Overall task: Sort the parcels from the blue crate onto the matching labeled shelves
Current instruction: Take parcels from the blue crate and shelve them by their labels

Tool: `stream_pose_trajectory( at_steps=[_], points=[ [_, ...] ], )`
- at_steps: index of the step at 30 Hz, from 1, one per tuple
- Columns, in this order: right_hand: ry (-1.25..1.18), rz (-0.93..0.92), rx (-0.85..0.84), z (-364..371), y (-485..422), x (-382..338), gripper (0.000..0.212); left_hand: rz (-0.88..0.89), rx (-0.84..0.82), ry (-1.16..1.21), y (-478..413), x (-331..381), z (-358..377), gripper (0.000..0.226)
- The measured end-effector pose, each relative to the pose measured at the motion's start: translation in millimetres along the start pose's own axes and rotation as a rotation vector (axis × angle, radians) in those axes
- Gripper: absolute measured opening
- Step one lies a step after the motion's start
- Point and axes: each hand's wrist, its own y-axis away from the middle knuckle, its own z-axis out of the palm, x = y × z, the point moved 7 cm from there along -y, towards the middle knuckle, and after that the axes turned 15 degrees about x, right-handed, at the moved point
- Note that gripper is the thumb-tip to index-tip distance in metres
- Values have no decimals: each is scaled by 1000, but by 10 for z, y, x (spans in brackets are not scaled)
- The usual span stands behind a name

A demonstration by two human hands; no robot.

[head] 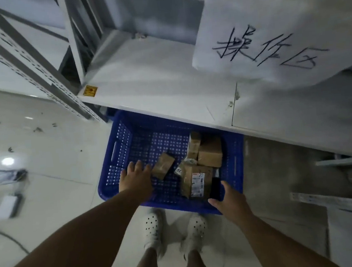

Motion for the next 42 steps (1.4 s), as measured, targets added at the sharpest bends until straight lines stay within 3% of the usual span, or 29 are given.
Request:
stream_pose_trajectory(
  at_steps=[6,10,16,19,22,25,30,33,35,37,42],
  points=[
    [25,-67,-52,741,-925,-97,68,-101,2,144,-731,-73,758,68],
    [72,-62,-74,1294,-1460,71,68,-74,10,110,-1008,-99,1352,69],
    [124,-41,-27,1830,-2077,285,76,-167,-120,190,-1304,-145,2205,63],
    [142,-119,27,2031,-2403,253,76,-121,-149,92,-1532,-175,2558,60],
    [48,-163,114,2046,-2724,113,61,-71,-227,90,-1782,-135,2881,54],
    [-15,-207,96,2103,-2969,4,54,-47,-255,72,-2025,-42,3154,53],
    [213,-387,55,2237,-3115,-47,79,-128,-152,143,-2398,178,3530,61],
    [376,-536,-69,2248,-3175,-163,104,-214,-84,186,-2571,272,3713,66],
    [510,-639,-152,2300,-3261,-243,118,-261,-100,173,-2688,315,3861,81],
    [597,-674,-220,2376,-3351,-291,130,-340,-93,151,-2802,307,3953,100],
    [715,-657,-357,2499,-3474,-379,137,-589,-20,181,-2928,49,3952,115]
  ],
)
